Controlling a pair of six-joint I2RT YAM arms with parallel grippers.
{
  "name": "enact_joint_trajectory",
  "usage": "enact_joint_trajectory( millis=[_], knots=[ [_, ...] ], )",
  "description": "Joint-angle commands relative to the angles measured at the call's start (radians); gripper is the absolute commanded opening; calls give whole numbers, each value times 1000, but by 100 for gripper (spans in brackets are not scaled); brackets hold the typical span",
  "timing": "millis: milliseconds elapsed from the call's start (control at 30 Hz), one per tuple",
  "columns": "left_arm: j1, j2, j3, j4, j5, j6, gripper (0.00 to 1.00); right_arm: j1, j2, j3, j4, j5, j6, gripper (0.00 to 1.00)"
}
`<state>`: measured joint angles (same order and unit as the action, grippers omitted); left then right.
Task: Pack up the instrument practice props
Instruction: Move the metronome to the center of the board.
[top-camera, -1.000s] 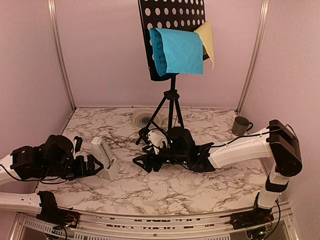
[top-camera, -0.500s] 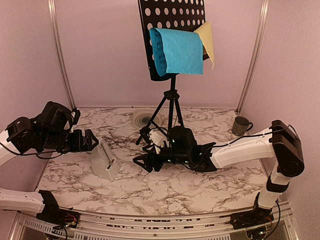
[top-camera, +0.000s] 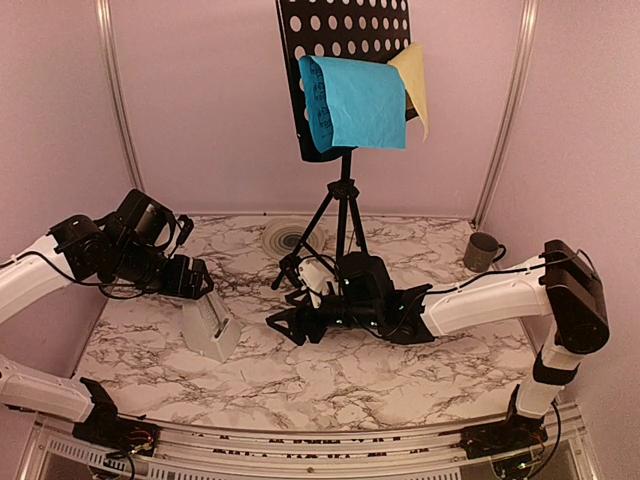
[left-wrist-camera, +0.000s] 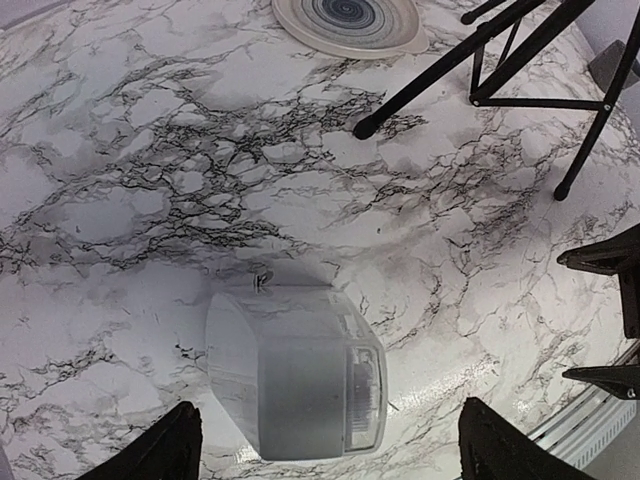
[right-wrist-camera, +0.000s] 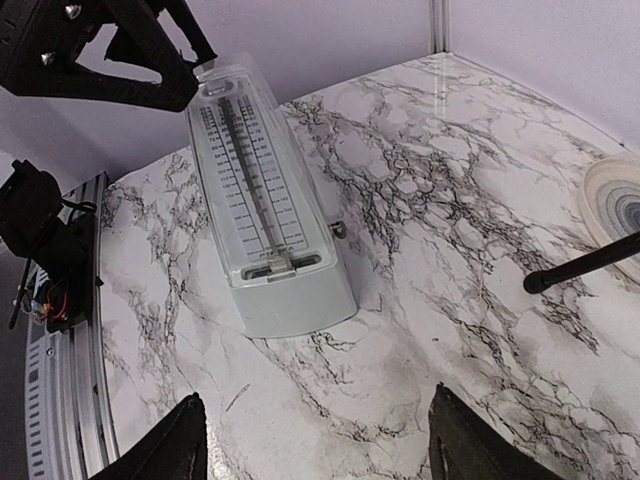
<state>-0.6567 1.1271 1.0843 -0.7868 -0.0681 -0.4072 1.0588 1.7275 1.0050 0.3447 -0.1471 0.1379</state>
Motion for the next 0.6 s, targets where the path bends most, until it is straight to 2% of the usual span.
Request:
enact_joint_trajectory(
  millis=[0, 233, 333, 467, 567],
  knots=[
    [56, 74, 35, 23, 79, 86, 86, -6, -25, 19, -9, -3, -1, 73],
    [77, 157, 62, 2, 138, 109, 84, -8, -38, 7, -7, 11, 2, 73],
    [79, 196, 85, -23, 139, 117, 76, -6, -39, 4, -5, 12, 4, 73],
    [82, 234, 124, -76, 115, 114, 59, -6, -36, 3, -4, 12, 5, 73],
    [82, 229, 142, -109, 94, 113, 58, -6, -34, 4, -3, 9, 8, 73]
  ],
)
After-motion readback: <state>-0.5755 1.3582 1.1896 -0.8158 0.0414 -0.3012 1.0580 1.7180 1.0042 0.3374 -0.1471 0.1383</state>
